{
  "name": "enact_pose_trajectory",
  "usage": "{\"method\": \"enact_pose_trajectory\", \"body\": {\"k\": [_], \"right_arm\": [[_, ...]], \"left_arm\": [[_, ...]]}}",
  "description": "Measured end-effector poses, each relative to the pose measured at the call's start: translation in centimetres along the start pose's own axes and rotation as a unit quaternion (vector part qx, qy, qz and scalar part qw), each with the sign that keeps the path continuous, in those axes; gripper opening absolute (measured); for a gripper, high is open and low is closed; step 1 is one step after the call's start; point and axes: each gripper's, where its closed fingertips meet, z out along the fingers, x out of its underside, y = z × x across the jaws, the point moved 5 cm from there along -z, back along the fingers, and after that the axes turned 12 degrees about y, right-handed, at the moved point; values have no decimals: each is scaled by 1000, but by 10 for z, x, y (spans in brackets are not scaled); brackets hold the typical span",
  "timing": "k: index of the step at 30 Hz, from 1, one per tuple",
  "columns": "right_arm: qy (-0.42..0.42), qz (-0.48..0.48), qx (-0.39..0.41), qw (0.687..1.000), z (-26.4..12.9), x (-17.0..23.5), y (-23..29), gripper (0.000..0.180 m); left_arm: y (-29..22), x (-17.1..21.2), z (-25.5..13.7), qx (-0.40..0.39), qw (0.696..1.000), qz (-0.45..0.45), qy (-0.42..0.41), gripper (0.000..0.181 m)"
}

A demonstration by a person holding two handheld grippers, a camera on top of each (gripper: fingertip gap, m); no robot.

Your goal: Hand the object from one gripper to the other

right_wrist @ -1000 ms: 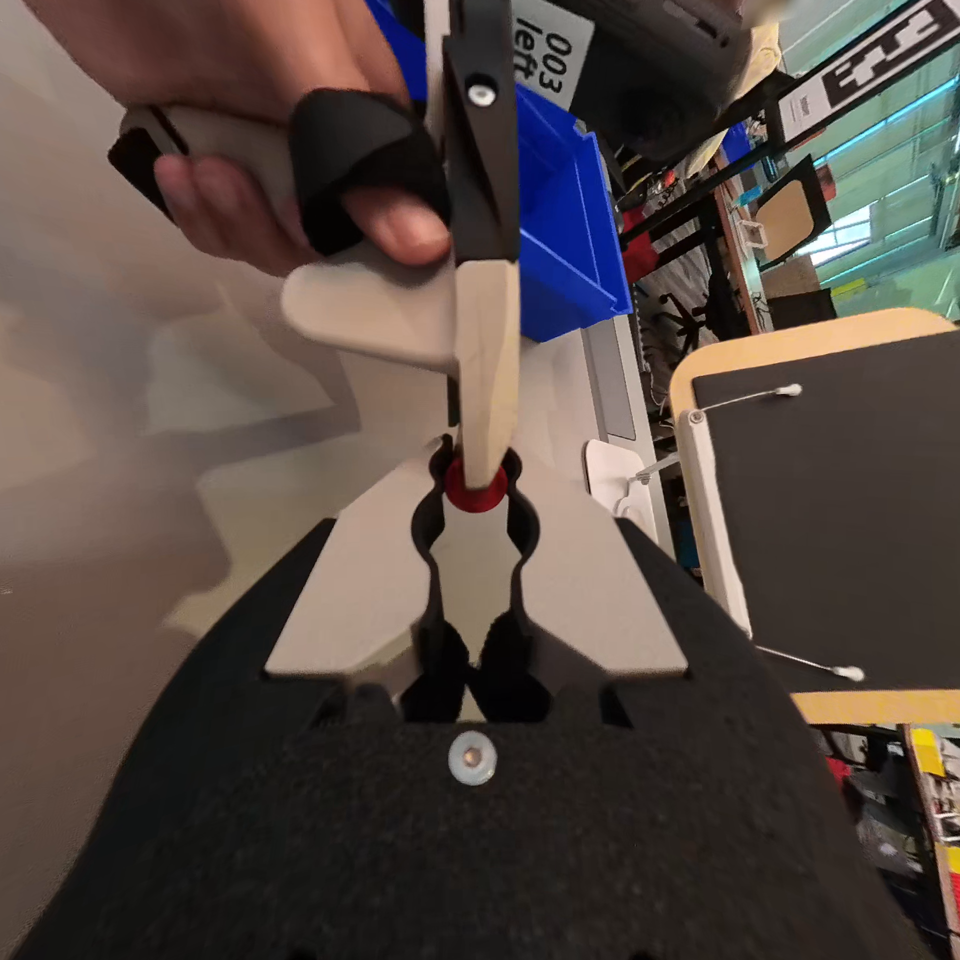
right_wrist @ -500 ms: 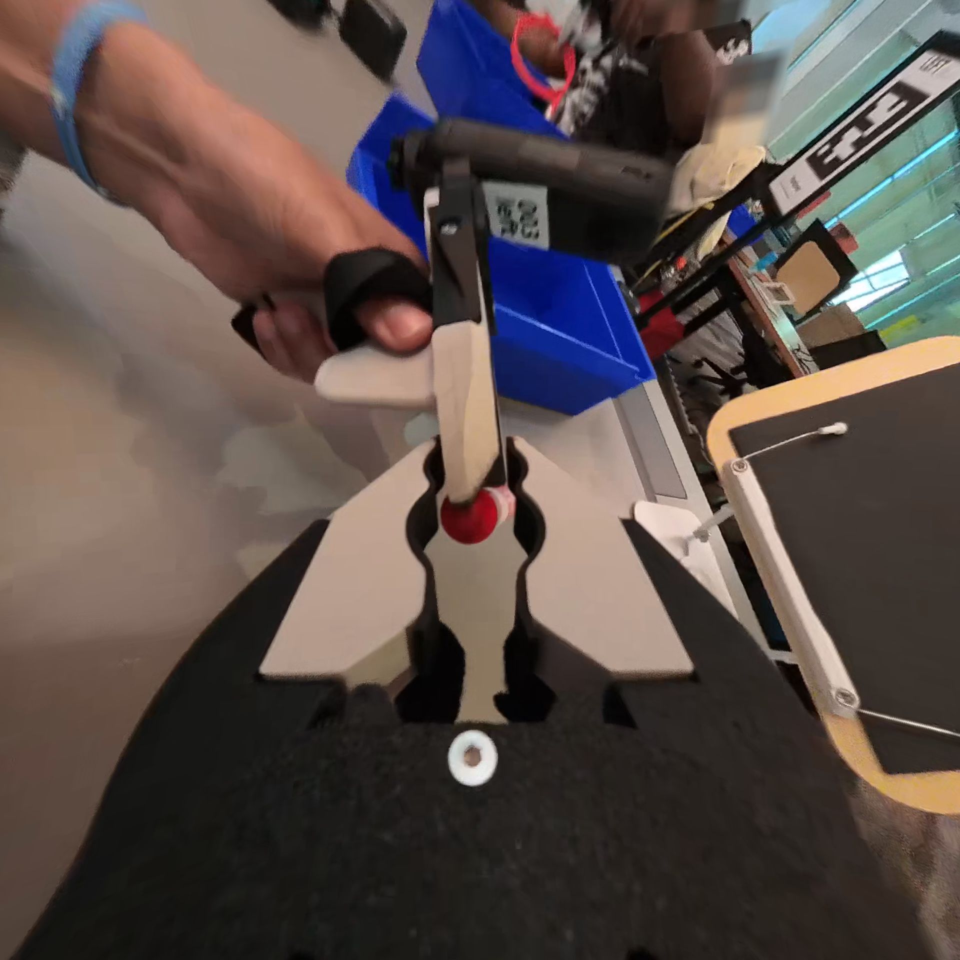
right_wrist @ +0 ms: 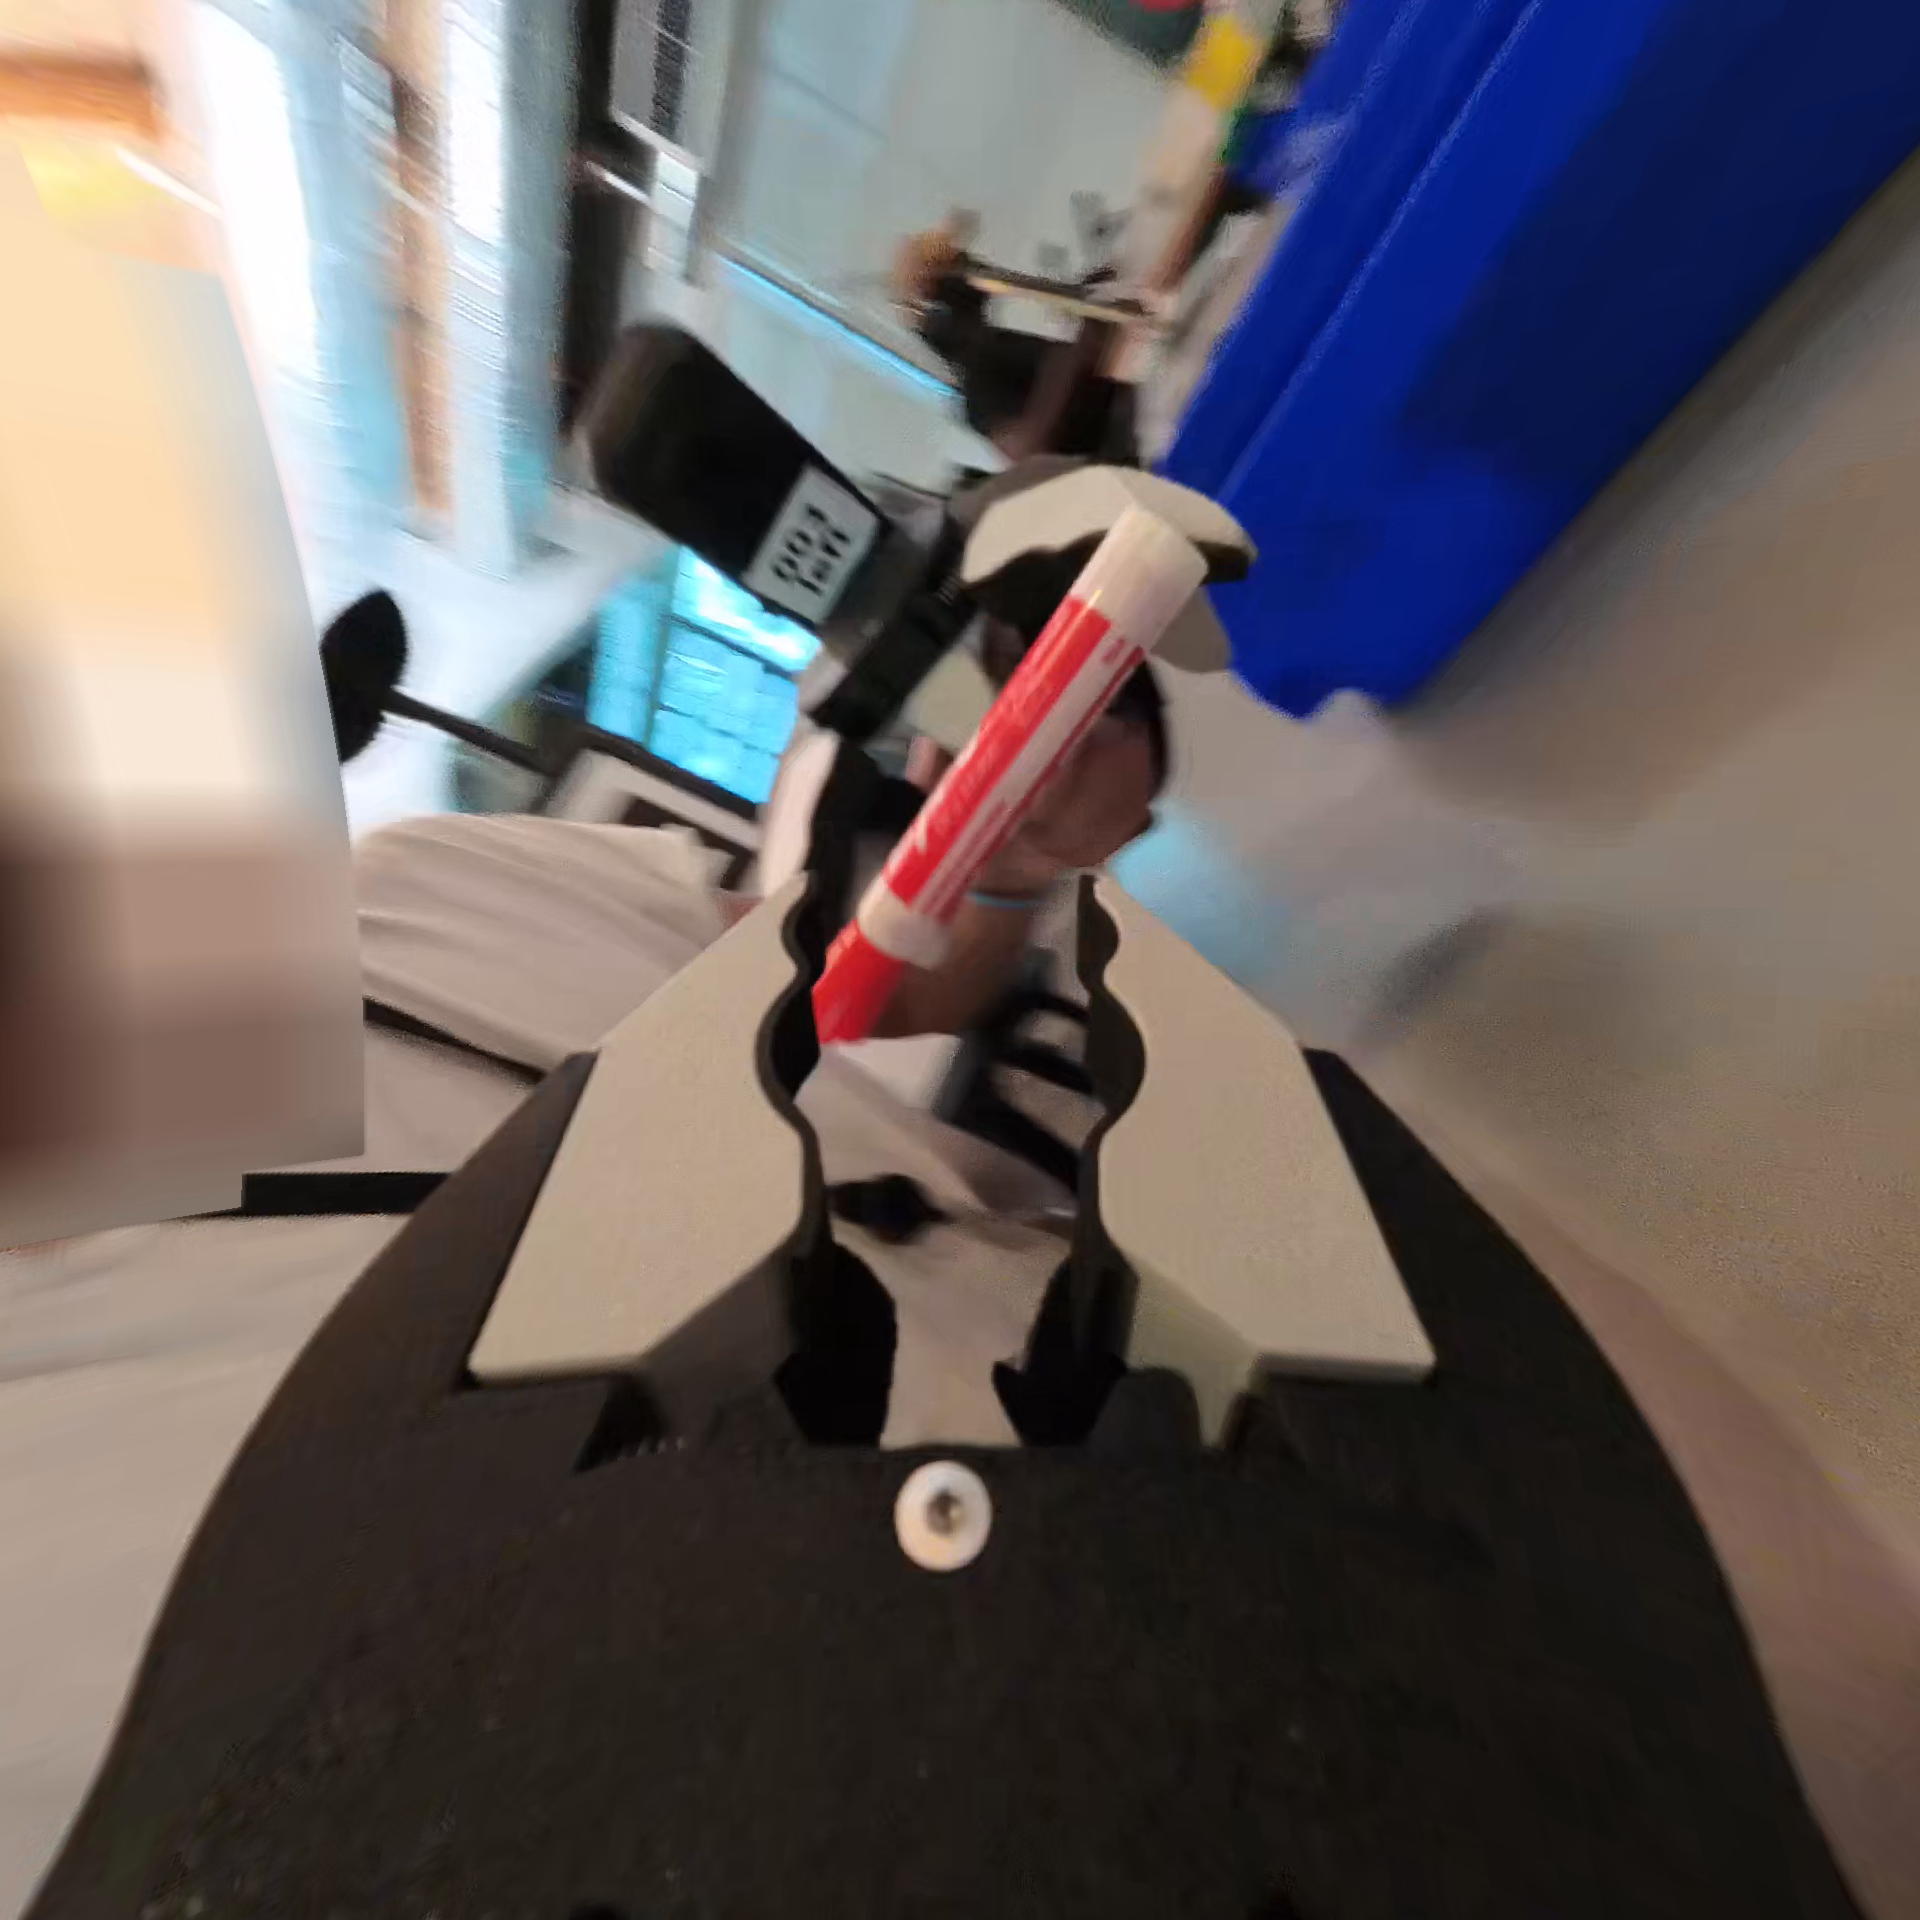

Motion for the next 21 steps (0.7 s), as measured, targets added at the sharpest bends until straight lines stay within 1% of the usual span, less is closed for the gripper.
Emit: {"method": "enact_pose_trajectory", "body": {"k": [1, 2, 3, 4, 5, 7, 9, 10, 11, 12, 14, 15, 16, 17, 19, 21], "right_arm": [[-6, 20, -55, 998, 5, 1, -2, 46], [5, 41, -83, 996, 11, 6, -7, 44], [32, 59, -96, 993, 19, 14, -13, 46], [51, 65, -126, 989, 25, 19, -12, 38], [55, 66, -157, 984, 27, 21, -9, 21], [55, 70, -144, 986, 27, 21, -16, 20], [54, 66, -113, 990, 25, 22, -23, 19], [45, 65, -105, 991, 23, 20, -26, 18], [30, 65, -95, 993, 19, 17, -30, 17], [24, 61, -62, 996, 15, 16, -36, 17], [21, 12, 50, 998, 7, 14, -48, 17], [25, -26, 119, 992, 4, 13, -52, 17], [36, -70, 186, 979, 3, 12, -56, 17], [46, -123, 237, 962, 5, 11, -55, 17], [30, -211, 273, 938, 15, 5, -43, 18], [9, -237, 253, 938, 26, 3, -32, 17]], "left_arm": [[-4, 0, 2, -3, 1000, 19, 4, 123], [-7, 1, 4, -9, 999, 31, 8, 123], [-8, 2, 6, -15, 999, 41, 12, 123], [-10, 5, 8, -22, 998, 53, 20, 123], [-10, 7, 10, -32, 997, 67, 28, 123], [-8, 11, 12, -56, 994, 88, 42, 123], [-3, 17, 15, -72, 991, 96, 62, 123], [-2, 19, 16, -74, 990, 97, 69, 120], [-2, 20, 17, -68, 991, 95, 67, 105], [0, 19, 16, -68, 993, 80, 51, 97], [9, 14, 10, -55, 998, 19, 11, 88], [15, 12, 7, -40, 999, -26, -10, 84], [20, 10, 4, -11, 997, -73, -37, 85], [24, 8, 2, 27, 990, -121, -67, 82], [32, 7, -1, 92, 969, -195, -116, 69], [35, 11, 0, 122, 959, -223, -128, 60]]}}
